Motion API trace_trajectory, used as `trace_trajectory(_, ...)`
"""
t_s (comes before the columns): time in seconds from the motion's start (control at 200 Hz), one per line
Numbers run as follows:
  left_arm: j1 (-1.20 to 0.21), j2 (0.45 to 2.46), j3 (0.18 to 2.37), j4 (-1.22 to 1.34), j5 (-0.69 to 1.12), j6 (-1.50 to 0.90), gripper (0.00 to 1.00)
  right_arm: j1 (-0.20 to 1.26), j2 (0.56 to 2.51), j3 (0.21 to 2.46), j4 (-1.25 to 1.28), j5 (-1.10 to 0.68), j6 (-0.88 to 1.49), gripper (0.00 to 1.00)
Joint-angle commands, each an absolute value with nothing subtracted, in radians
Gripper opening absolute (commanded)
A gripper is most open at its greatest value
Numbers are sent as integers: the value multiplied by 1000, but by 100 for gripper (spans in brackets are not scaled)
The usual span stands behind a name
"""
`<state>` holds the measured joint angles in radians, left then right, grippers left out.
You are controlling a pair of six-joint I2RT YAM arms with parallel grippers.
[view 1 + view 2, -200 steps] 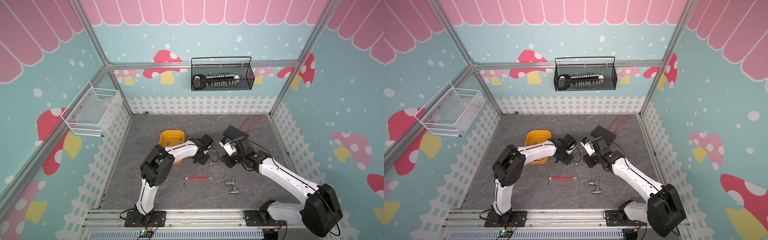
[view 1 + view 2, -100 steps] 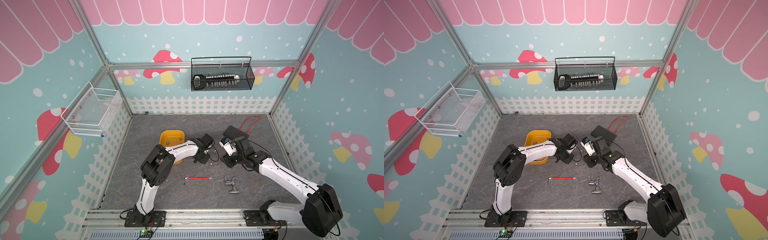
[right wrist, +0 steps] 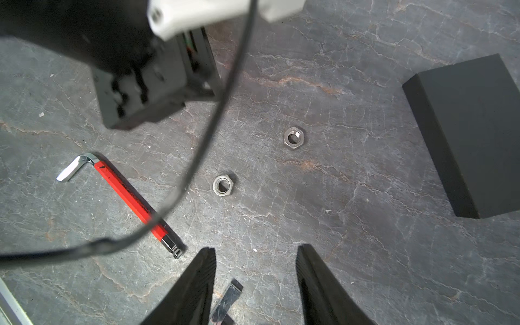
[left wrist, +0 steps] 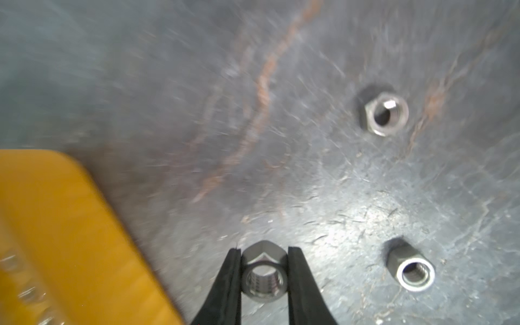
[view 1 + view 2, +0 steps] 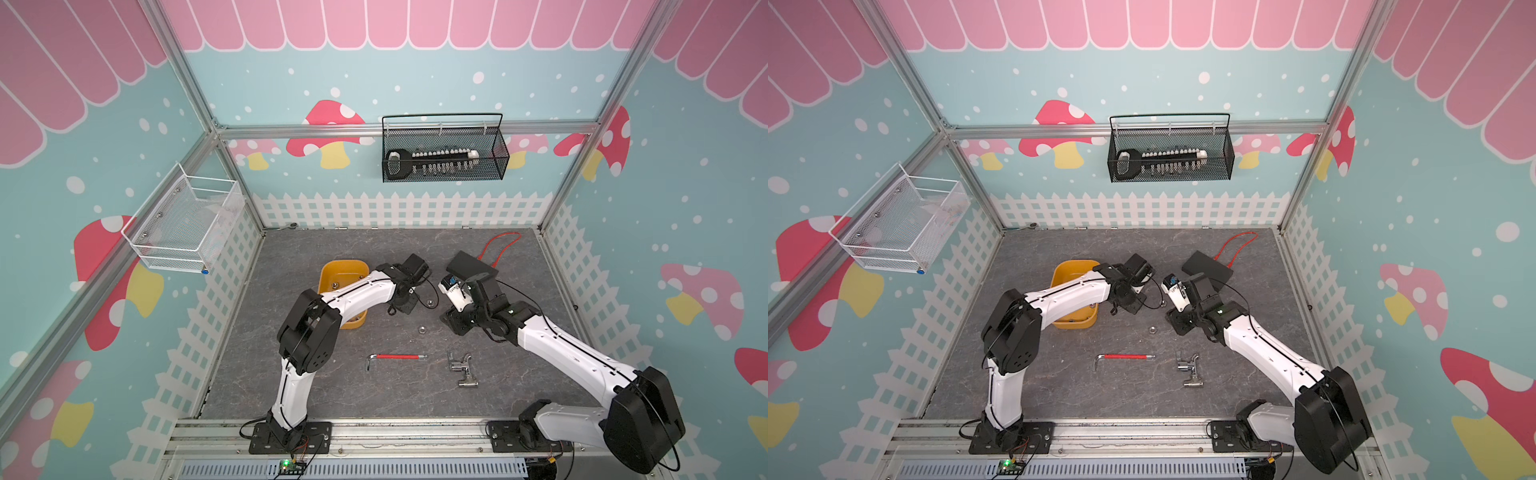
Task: Put the nuts on the desktop into the storage box
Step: Pick up the nut from the center of the board, then place the nut in the storage box.
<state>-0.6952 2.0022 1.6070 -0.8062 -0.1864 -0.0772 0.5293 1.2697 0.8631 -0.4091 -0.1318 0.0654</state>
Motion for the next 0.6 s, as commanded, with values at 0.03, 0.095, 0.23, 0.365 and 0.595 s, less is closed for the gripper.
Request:
trace_trajectory(0.03, -602, 1860, 1594, -872, -276, -132, 12, 526, 1315, 873, -397, -140, 70, 52)
trace_trajectory(0.095, -545, 1824, 1546, -871, -278, -163, 12, 526, 1333, 880, -389, -149, 70, 53)
trace_trajectory(0.23, -452, 1801, 1453, -866, -275, -233, 11, 530, 1370, 899, -378, -161, 69, 52)
trace_trajectory(0.365, -422, 1805, 1394, -854, -281, -263, 16, 539, 1384, 913, -379, -158, 66, 54)
trace_trajectory(0.595, -382, 1806, 1388, -843, -298, -279, 49, 543, 1372, 903, -399, -133, 66, 62)
